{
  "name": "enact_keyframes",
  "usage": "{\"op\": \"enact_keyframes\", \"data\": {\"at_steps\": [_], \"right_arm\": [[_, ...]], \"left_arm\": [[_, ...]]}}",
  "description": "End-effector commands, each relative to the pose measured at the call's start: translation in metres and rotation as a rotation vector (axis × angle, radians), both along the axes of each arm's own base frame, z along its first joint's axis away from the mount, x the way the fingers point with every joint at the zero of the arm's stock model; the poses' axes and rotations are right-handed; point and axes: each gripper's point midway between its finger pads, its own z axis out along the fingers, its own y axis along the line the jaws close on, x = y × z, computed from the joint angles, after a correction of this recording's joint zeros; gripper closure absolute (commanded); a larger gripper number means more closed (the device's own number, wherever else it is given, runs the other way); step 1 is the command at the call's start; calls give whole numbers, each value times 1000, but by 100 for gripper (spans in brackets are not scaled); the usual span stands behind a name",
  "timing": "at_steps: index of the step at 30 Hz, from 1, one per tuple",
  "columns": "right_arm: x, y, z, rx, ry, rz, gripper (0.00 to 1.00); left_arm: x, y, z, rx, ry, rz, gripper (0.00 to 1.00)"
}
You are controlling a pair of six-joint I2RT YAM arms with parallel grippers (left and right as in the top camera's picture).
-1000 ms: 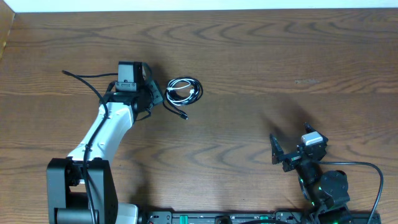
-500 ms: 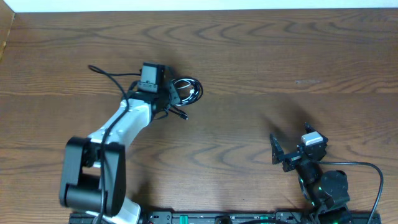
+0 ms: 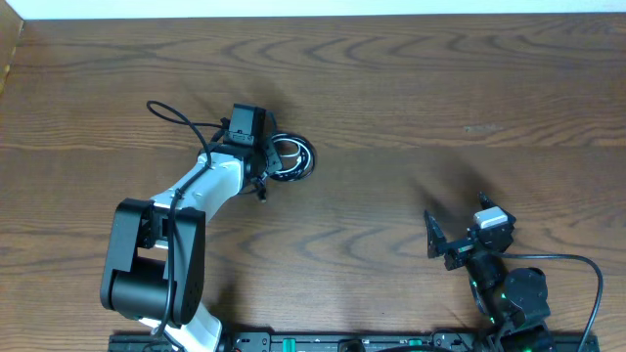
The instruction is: Untangle cables
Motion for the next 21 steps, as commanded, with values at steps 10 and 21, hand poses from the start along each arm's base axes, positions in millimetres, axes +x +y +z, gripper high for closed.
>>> {"op": "enact_keyframes", "data": {"at_steps": [10,21], "right_arm": [[0,0,-2,-16,0,2,1],[0,0,-2,-16,0,2,1]], "left_arm": [[-27,3,61,139,-78,-381,74],[-31,-8,76,-25,-73,-138,50]]}}
